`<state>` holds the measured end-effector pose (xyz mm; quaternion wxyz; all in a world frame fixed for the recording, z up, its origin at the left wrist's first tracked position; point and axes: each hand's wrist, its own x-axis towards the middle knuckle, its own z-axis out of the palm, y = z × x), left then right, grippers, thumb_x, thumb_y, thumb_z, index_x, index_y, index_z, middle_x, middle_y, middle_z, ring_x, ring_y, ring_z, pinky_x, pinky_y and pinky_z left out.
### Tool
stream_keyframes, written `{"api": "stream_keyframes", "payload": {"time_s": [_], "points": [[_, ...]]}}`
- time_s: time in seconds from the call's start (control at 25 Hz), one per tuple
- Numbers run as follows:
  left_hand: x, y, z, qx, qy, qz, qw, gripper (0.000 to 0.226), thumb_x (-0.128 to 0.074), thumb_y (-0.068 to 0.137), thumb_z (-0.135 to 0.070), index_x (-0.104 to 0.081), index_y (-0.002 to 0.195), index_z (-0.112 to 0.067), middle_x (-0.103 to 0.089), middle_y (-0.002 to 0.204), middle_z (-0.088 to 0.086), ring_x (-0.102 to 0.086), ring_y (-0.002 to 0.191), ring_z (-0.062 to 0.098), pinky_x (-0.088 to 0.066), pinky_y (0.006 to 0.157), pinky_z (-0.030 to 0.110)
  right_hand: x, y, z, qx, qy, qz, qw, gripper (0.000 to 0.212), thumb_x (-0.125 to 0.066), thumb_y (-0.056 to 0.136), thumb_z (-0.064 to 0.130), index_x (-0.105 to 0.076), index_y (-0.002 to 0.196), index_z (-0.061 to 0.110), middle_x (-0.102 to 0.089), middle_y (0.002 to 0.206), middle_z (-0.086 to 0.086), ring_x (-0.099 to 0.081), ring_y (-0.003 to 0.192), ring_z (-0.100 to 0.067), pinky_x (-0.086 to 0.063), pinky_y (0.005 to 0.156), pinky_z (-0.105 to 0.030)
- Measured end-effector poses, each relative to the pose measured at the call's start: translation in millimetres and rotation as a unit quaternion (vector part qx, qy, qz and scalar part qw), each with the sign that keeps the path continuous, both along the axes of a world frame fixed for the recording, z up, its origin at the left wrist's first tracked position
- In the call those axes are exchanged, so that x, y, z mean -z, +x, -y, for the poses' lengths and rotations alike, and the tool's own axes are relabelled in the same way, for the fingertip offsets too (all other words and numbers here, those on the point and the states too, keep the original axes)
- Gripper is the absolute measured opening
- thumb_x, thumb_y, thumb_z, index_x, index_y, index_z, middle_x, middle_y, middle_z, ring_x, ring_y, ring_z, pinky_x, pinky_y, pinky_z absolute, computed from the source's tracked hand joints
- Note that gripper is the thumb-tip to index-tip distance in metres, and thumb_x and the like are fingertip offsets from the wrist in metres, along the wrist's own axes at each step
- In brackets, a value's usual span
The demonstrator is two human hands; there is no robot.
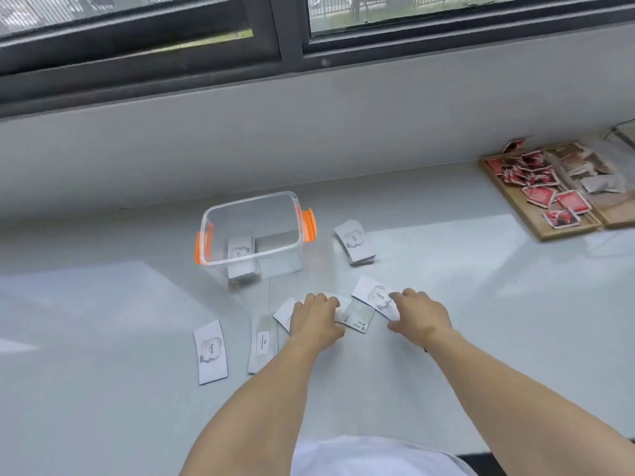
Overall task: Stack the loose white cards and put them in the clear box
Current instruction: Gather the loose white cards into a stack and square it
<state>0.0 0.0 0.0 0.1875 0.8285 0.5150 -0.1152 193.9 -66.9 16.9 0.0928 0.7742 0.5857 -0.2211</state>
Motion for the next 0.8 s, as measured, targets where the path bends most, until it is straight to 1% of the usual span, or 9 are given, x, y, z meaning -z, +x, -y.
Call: {"api": "stream_keyframes", "payload": {"time_s": [0.12,0.2,0.32,0.4,0.48,0.56,0.68,0.76,0.8], "points": [[3.6,-0.7,-12.7,0.018,0.011,-0.012,1.0,0.057,-0.062,0.079,-0.037,-0.046,0.132,-0.026,-0.048,0.13,0.002,-0.039,0.122,0.025,-0.035,0.095,0.04,4.5,2.0,-15.8,0.014,-0.021,-0.006,1.0,0.055,-0.062,0.086,0.043,-0.04,0.131,0.02,-0.043,0.13,-0.005,-0.041,0.117,-0.028,-0.041,0.083,-0.039],[7.8,-0.4,-19.0,0.025,-0.003,-0.011,1.0,0.059,-0.062,0.079,-0.037,-0.043,0.134,-0.027,-0.043,0.134,0.002,-0.036,0.124,0.026,-0.034,0.098,0.042,9.3,-1.0,-22.3,0.031,-0.043,-0.013,0.999,0.051,-0.059,0.088,0.041,-0.039,0.13,0.02,-0.04,0.132,-0.006,-0.039,0.119,-0.029,-0.04,0.086,-0.04],[9.3,4.1,-25.5,0.035,-0.002,-0.003,0.999,0.061,-0.062,0.08,-0.038,-0.04,0.137,-0.028,-0.041,0.133,0.003,-0.037,0.123,0.027,-0.034,0.099,0.042,18.6,-4.0,-26.8,0.047,-0.029,0.003,0.998,0.038,-0.051,0.092,0.026,-0.042,0.128,0.019,-0.041,0.128,-0.008,-0.042,0.113,-0.029,-0.04,0.082,-0.039],[11.1,5.0,-26.4,0.039,0.003,0.009,0.999,0.055,-0.062,0.08,-0.037,-0.045,0.132,-0.026,-0.041,0.129,0.004,-0.036,0.12,0.027,-0.035,0.098,0.04,23.9,-4.9,-27.5,0.067,-0.015,0.005,0.998,0.038,-0.049,0.092,0.018,-0.042,0.129,0.021,-0.043,0.126,-0.007,-0.044,0.111,-0.029,-0.042,0.08,-0.038],[11.8,4.7,-26.8,0.035,0.0,0.029,0.999,0.049,-0.066,0.078,-0.035,-0.051,0.123,-0.023,-0.04,0.127,0.004,-0.034,0.12,0.027,-0.036,0.096,0.038,26.0,-2.3,-29.8,0.115,-0.013,-0.04,0.992,0.04,-0.052,0.089,0.019,-0.042,0.127,0.024,-0.045,0.123,-0.007,-0.045,0.11,-0.029,-0.043,0.082,-0.038],[12.6,4.0,-28.3,0.024,-0.009,0.048,0.999,0.047,-0.069,0.074,-0.034,-0.051,0.114,-0.019,-0.039,0.126,0.003,-0.033,0.119,0.027,-0.036,0.096,0.039,26.8,1.0,-32.3,0.156,-0.017,-0.083,0.984,0.04,-0.058,0.085,0.022,-0.043,0.122,0.025,-0.046,0.119,-0.006,-0.043,0.11,-0.028,-0.043,0.08,-0.037],[11.2,6.9,-25.2,0.04,-0.011,0.057,0.997,0.041,-0.068,0.077,-0.028,-0.046,0.111,-0.018,-0.048,0.118,0.003,-0.039,0.113,0.027,-0.035,0.094,0.038,28.3,4.1,-33.2,0.168,-0.002,-0.129,0.977,0.034,-0.057,0.082,0.017,-0.047,0.114,0.025,-0.046,0.114,-0.005,-0.044,0.102,-0.027,-0.043,0.074,-0.036],[11.6,5.4,-19.6,0.053,-0.009,0.086,0.995,0.031,-0.061,0.084,-0.019,-0.046,0.111,-0.019,-0.053,0.114,0.002,-0.042,0.111,0.028,-0.034,0.088,0.036,26.7,4.0,-30.7,0.158,0.01,-0.19,0.969,0.031,-0.052,0.083,0.011,-0.049,0.11,0.026,-0.048,0.111,-0.006,-0.054,0.091,-0.028,-0.049,0.072,-0.037],[11.1,2.8,-16.4,0.051,-0.011,0.113,0.992,0.026,-0.057,0.087,-0.014,-0.047,0.11,-0.019,-0.054,0.112,0.002,-0.042,0.11,0.027,-0.034,0.084,0.035,25.0,3.3,-27.9,0.151,0.011,-0.226,0.962,0.03,-0.05,0.084,0.009,-0.05,0.108,0.027,-0.052,0.109,-0.006,-0.058,0.088,-0.029,-0.052,0.073,-0.04]]}}
